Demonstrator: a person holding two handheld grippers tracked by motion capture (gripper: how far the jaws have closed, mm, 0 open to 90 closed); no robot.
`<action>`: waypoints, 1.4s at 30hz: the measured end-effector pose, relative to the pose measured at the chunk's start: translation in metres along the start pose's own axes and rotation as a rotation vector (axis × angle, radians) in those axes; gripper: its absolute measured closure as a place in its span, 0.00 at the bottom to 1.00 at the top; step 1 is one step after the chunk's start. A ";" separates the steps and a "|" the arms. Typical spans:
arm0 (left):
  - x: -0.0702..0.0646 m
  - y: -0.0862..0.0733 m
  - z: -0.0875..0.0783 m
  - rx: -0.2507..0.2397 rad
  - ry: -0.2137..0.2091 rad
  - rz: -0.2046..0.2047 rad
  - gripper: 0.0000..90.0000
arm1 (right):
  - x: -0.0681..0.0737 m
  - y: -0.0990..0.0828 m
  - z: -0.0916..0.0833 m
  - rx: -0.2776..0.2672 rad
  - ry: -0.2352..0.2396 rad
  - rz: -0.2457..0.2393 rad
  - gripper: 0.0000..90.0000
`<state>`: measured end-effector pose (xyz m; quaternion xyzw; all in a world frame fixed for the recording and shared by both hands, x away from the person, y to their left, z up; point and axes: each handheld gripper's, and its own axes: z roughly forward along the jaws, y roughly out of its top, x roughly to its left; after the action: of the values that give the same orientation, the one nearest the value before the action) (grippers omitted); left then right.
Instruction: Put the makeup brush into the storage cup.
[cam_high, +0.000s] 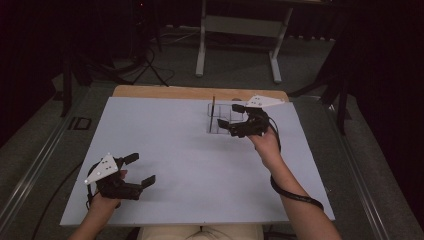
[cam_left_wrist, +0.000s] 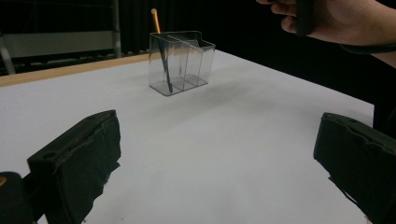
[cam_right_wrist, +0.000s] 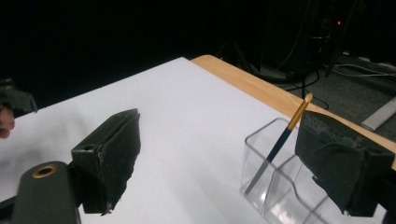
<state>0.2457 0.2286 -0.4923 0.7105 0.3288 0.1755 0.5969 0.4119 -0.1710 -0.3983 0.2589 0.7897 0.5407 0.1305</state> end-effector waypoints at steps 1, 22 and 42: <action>0.000 0.000 0.000 0.000 0.000 0.001 0.02 | 0.001 -0.002 -0.003 -0.003 0.006 0.004 0.16; 0.000 0.001 0.001 0.000 -0.004 0.001 0.02 | 0.025 -0.029 -0.040 -0.031 0.032 0.014 0.16; -0.001 0.001 0.001 -0.003 -0.002 -0.003 0.02 | 0.044 -0.062 -0.072 -0.006 0.011 0.031 0.16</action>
<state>0.2455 0.2271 -0.4913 0.7093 0.3291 0.1741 0.5986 0.3234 -0.2208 -0.4242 0.2678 0.7846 0.5465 0.1184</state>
